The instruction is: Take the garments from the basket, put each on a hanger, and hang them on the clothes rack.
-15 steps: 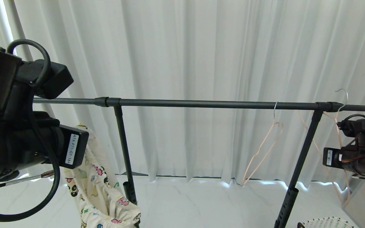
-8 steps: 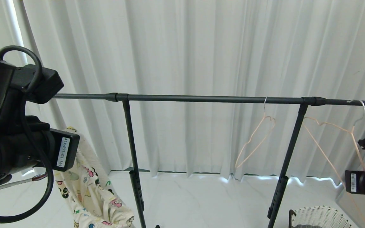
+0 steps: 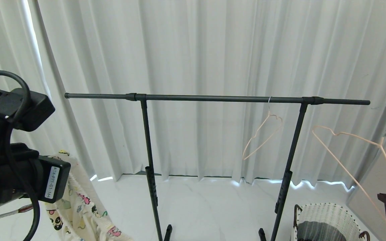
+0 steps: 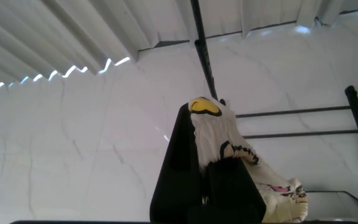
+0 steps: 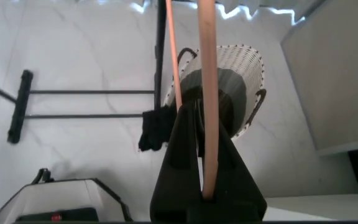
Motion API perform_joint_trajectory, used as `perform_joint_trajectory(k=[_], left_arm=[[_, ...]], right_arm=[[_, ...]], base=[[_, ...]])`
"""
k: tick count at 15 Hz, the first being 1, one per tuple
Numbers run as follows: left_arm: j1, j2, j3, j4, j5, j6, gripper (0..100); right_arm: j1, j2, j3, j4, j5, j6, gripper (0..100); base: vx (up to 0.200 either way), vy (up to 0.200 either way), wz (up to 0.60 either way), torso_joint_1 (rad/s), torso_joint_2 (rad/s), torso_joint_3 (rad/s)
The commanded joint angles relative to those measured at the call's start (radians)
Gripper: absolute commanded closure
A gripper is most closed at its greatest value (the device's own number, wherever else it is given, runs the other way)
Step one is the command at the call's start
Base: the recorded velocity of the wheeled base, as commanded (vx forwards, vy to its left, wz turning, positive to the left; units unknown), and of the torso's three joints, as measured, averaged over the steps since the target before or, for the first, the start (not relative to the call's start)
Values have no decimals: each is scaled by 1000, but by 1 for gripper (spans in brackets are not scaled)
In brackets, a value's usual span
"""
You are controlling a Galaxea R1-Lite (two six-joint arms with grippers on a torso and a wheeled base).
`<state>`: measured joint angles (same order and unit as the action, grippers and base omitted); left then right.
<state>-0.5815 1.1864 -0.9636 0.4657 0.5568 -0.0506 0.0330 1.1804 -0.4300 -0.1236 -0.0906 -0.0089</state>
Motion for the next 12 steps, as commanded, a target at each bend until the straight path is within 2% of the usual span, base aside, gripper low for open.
perform_joint_trajectory(k=[1,3,5,9,12], left_arm=[[0,-14,16,-1,0,0,100],[-4,-11,23,-1,2,3,100],[-12,-10,22,-2,2,3,100],[-35,21,19,-2,0,0,100],[-35,136,11,-70,3,-55,100]], right_arm=[[16,-73,-16,30,12,-9,100],[58,-134,-24,76,65,-39,100],[163,-193,-26,162,114,-49,100],[364,-174,-16,177,212,-48,100],[504,-136,17,171,224,-25,100]], base=[[-200,0,0,7,2,2],[0,0,0,0,0,0],[0,0,0,0,0,0],[0,0,0,0,0,0],[0,0,0,0,0,0]])
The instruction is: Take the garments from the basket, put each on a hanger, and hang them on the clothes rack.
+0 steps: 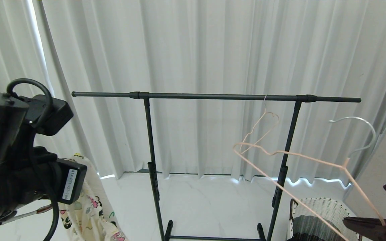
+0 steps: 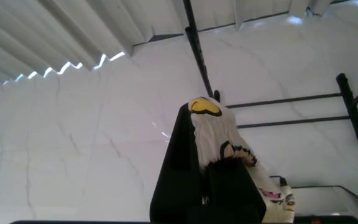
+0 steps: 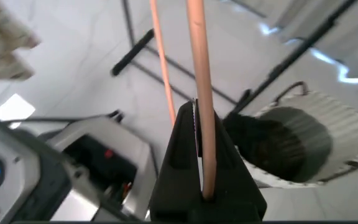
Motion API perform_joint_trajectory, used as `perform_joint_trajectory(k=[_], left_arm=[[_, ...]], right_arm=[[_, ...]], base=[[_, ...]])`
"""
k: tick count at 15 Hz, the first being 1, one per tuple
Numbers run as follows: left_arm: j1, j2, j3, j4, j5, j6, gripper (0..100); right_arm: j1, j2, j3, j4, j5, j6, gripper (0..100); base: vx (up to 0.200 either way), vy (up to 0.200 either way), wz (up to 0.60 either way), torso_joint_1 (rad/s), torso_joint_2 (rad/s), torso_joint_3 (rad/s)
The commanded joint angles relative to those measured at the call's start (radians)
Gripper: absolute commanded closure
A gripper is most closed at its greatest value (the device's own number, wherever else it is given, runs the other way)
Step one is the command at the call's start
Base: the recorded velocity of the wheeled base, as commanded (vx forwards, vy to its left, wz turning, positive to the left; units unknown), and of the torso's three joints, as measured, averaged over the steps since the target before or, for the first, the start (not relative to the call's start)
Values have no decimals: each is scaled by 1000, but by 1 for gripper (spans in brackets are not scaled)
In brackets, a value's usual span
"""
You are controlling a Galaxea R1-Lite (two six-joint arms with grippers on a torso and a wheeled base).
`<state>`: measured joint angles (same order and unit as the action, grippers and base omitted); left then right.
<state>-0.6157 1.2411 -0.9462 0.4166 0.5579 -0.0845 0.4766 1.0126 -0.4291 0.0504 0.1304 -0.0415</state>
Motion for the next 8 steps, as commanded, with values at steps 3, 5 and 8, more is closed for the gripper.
perform_joint_trajectory(k=[3,5,8], left_arm=[[-2,184,-59,-33,20,-74,100],[-15,255,-112,-33,22,-146,100],[-16,339,-158,-33,70,-270,100]], right_arm=[[143,50,17,-24,43,71,100],[188,50,17,-55,97,101,100],[281,46,15,-72,141,114,100]], base=[[0,0,0,0,0,0],[0,0,0,0,0,0],[0,0,0,0,0,0]])
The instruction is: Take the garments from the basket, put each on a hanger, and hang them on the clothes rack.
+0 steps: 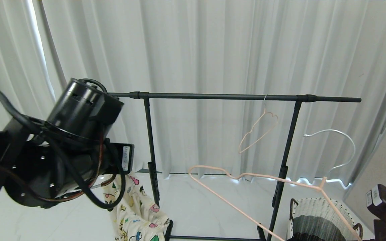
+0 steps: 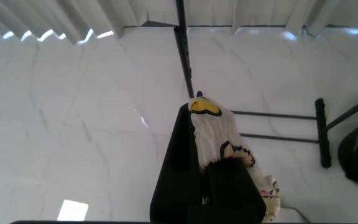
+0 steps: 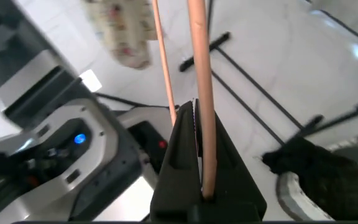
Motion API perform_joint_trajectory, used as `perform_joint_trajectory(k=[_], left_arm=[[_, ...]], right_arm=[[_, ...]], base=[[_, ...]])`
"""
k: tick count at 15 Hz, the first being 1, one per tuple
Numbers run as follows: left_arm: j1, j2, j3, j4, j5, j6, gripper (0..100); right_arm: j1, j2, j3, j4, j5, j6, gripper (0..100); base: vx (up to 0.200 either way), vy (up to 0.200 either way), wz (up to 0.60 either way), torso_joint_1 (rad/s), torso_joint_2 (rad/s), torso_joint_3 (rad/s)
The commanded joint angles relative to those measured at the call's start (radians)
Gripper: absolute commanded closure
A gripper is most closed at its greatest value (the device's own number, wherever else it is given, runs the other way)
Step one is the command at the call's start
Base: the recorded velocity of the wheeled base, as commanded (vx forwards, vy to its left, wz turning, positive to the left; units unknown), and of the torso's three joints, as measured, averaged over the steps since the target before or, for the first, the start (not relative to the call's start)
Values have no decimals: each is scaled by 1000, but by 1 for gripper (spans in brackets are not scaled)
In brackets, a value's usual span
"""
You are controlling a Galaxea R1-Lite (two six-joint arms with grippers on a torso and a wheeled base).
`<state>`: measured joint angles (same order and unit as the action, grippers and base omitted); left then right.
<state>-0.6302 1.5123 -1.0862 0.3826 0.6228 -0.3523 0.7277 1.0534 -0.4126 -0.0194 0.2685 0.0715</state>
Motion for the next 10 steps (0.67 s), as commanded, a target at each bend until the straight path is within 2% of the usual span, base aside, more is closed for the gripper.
perform_joint_trajectory(k=[1,4,6,10], left_arm=[[-2,72,-23,1,11,-27,100],[-29,75,-58,1,8,-85,100],[-60,74,-87,1,8,-100,100],[-95,74,-112,1,8,-102,100]], right_arm=[[62,5,-5,-10,20,1,100],[122,45,-6,-71,75,16,100],[134,85,-6,-102,75,24,100],[150,217,-5,-266,67,73,100]], base=[[0,0,0,0,0,0],[0,0,0,0,0,0],[0,0,0,0,0,0],[0,0,0,0,0,0]])
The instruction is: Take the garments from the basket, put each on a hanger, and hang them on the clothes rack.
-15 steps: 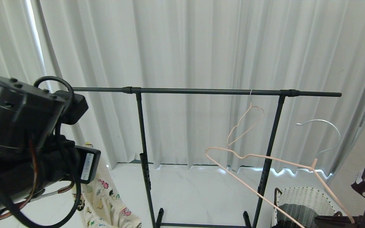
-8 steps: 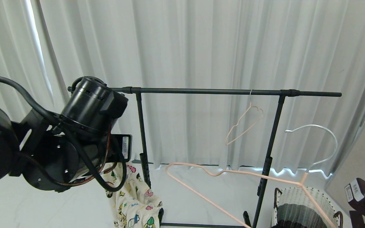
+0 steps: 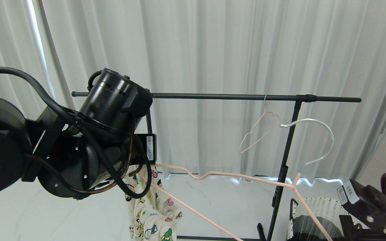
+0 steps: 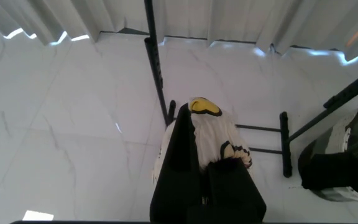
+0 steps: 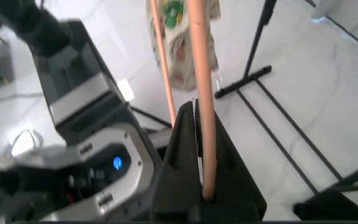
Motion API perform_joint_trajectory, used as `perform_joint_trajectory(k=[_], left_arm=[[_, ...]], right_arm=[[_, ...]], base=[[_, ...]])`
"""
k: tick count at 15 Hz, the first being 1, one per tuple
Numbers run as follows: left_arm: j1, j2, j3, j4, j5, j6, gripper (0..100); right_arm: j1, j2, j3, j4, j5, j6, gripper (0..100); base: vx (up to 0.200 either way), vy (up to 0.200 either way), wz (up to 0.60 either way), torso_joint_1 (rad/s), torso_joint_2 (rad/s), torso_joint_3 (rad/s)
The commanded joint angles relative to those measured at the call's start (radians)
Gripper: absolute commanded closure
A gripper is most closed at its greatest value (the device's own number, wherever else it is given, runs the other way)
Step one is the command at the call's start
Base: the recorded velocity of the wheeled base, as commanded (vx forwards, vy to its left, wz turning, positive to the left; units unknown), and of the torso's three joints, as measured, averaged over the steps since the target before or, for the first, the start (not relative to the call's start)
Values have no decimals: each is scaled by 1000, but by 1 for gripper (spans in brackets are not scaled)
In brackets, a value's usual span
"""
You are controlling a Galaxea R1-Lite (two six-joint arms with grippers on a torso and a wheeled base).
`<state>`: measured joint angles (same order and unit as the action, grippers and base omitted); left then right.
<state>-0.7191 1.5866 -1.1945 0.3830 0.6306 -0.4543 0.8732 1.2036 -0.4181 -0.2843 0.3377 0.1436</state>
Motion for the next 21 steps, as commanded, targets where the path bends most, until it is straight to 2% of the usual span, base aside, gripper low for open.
perform_joint_trajectory(k=[1,3,6,9,10,12,21], left_arm=[[-8,1,-5,-1,3,0,100],[-23,1,-5,-1,4,-1,100],[-29,1,-7,-26,7,-1,100],[-17,7,-7,-29,23,0,100],[14,32,-7,-29,57,0,100],[18,49,-8,-30,84,-11,100],[15,32,-8,-30,87,-14,100]], right_arm=[[4,93,2,-59,-3,40,100],[4,117,-1,-93,-6,51,100],[3,159,1,-139,-88,86,100],[3,131,2,-147,-94,117,100],[4,108,7,-147,-92,117,100],[4,94,7,-147,-92,116,100],[-28,163,-11,-148,-98,111,100]], base=[[0,0,0,0,0,0],[0,0,0,0,0,0],[0,0,0,0,0,0],[0,0,0,0,0,0],[0,0,0,0,0,0],[0,0,0,0,0,0],[0,0,0,0,0,0]])
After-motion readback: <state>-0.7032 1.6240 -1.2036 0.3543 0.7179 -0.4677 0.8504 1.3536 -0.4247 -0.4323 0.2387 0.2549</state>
